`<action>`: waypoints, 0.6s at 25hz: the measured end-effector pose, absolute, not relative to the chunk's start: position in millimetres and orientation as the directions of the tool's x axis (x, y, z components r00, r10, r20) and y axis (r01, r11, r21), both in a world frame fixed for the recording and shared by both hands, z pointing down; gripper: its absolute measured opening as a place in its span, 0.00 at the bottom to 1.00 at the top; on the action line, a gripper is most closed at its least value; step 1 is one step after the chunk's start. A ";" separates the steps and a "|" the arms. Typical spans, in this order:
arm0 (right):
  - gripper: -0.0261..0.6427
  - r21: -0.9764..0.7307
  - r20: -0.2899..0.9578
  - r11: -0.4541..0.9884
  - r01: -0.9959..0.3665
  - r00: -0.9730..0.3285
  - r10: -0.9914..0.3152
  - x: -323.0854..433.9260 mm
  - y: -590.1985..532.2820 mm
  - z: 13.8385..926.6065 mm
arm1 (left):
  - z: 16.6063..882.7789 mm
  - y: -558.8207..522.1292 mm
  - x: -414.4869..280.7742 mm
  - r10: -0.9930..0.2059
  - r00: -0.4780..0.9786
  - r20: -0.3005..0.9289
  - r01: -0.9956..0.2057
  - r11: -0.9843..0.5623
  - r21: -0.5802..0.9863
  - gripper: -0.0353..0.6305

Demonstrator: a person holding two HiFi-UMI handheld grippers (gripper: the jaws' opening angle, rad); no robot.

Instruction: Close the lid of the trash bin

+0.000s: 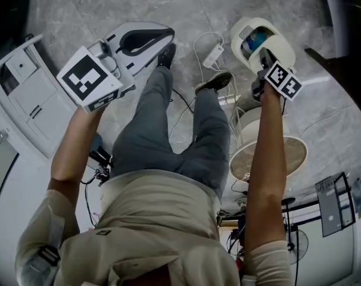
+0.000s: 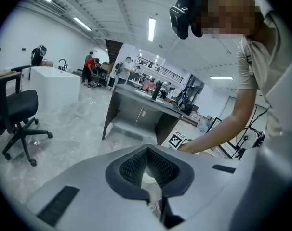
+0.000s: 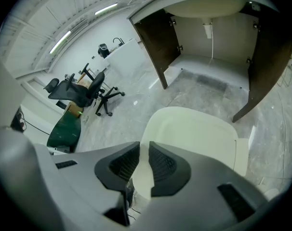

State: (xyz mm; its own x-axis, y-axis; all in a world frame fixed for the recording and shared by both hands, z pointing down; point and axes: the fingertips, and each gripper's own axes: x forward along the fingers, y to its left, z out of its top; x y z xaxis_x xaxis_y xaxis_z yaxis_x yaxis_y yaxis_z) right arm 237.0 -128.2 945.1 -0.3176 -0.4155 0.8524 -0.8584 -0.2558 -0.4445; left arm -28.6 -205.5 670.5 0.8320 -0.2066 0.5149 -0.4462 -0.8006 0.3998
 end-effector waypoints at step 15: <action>0.10 -0.339 0.903 -0.223 -0.914 -0.251 -0.348 221.4 -133.8 1009.8 | 697.2 -205.8 -64.1 -0.212 0.817 0.536 -0.472 -0.780 0.410 0.08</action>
